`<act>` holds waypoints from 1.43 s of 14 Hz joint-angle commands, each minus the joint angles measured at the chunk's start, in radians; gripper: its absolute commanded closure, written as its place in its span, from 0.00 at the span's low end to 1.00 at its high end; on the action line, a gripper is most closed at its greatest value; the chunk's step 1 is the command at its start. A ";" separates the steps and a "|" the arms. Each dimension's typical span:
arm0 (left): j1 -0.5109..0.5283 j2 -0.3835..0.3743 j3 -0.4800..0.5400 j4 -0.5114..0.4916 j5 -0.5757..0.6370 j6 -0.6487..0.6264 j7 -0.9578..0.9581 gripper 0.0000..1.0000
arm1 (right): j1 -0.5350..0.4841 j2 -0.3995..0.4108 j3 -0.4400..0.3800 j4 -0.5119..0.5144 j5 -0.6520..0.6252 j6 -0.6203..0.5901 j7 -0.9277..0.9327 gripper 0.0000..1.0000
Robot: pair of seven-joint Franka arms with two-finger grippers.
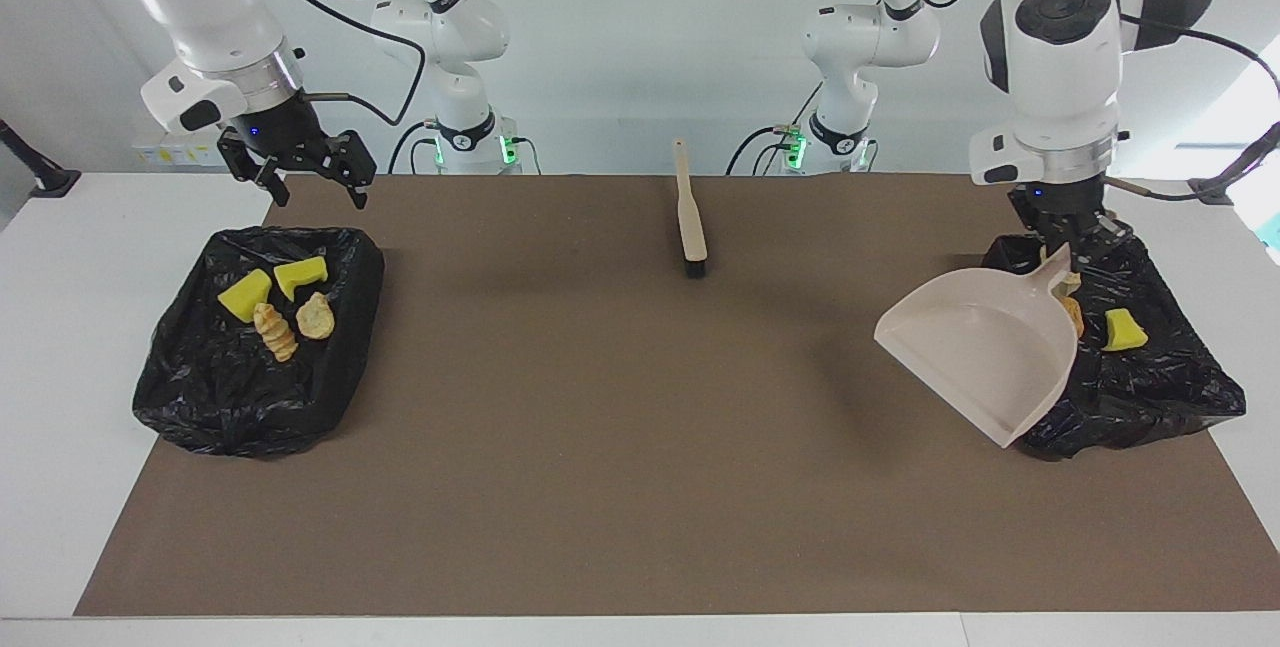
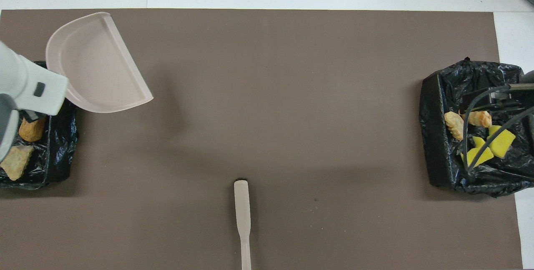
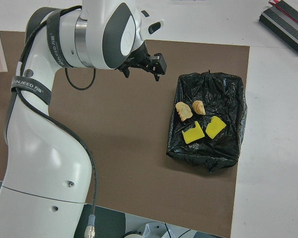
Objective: Sweep and dump trash in bin
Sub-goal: 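Carry the dustpan back and set it on the mat with the left gripper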
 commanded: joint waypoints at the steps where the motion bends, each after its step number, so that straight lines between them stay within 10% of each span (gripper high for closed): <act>1: -0.088 0.026 0.015 0.013 -0.106 -0.043 -0.206 1.00 | -0.006 -0.018 0.005 -0.020 0.016 0.005 0.016 0.00; 12: -0.320 0.241 0.016 0.036 -0.505 0.100 -1.005 1.00 | -0.006 -0.018 0.005 -0.020 0.016 0.005 0.016 0.00; 20: -0.360 0.331 0.016 0.040 -0.605 0.292 -1.130 1.00 | -0.006 -0.018 0.005 -0.020 0.016 0.005 0.016 0.00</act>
